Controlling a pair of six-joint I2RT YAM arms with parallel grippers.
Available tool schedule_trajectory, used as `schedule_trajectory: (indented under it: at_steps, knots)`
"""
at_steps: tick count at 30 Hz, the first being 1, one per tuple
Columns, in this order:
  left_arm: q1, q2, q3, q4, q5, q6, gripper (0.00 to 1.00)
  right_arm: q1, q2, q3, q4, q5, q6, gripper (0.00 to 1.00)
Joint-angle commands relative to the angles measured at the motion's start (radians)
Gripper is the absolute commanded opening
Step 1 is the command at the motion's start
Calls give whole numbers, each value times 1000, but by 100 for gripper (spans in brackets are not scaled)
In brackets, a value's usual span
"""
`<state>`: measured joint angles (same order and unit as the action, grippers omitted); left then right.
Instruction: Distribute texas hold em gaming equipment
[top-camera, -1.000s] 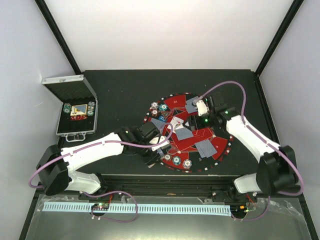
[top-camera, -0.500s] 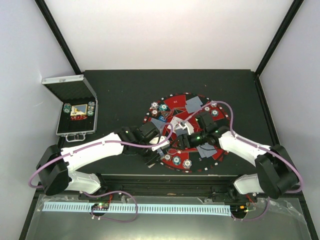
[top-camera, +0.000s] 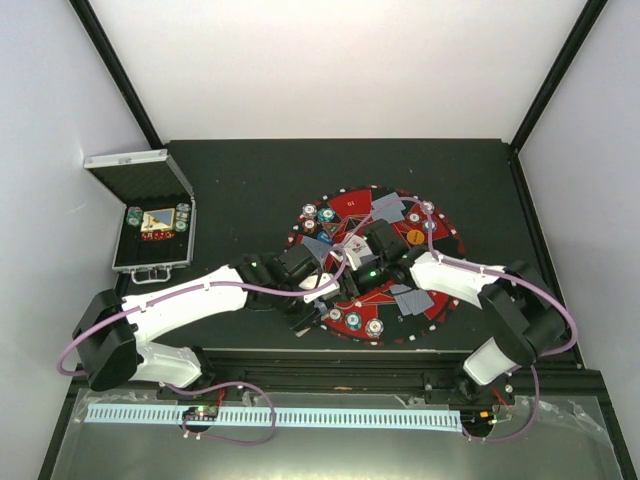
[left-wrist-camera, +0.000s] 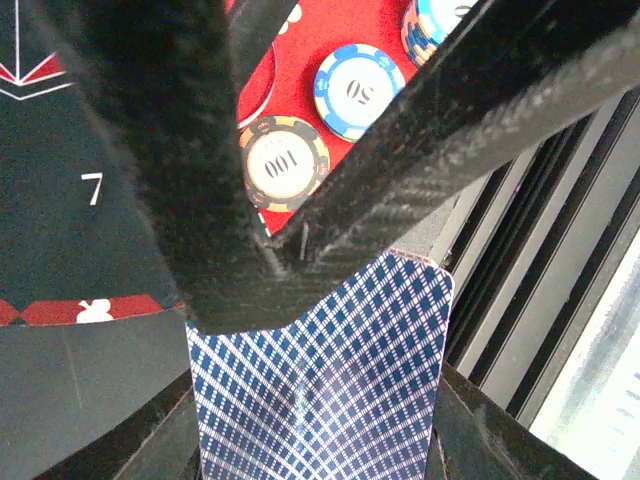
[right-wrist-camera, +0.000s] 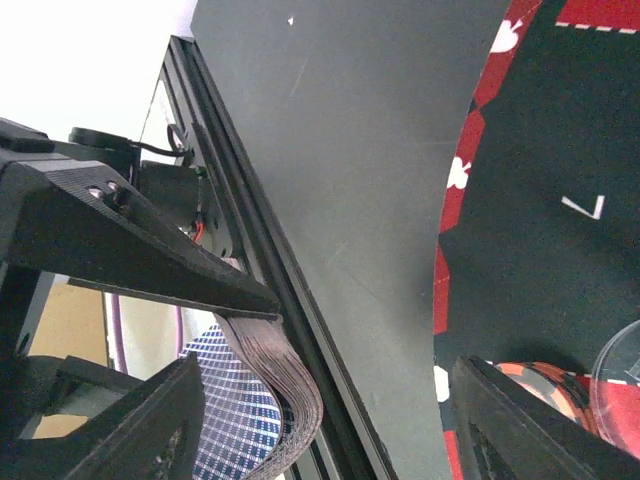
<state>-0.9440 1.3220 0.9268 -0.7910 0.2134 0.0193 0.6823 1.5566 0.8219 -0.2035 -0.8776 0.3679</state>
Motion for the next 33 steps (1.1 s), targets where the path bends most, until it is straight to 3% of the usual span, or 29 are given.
schedule_trajectory:
  at_steps: [1, 12, 18, 33]
  knots:
    - [-6, -17, 15, 7, 4, 5, 50, 21, 25, 12, 16, -41, -42, 68]
    - [-6, -12, 17, 7, 4, 5, 50, 40, 57, -3, 35, -76, -94, 66]
    - [-6, -14, 18, 7, 4, 5, 50, 43, 97, -4, 40, -45, -106, 59]
    - [-6, -17, 15, 8, 4, 5, 50, 32, 58, -12, -42, 41, -171, 53]
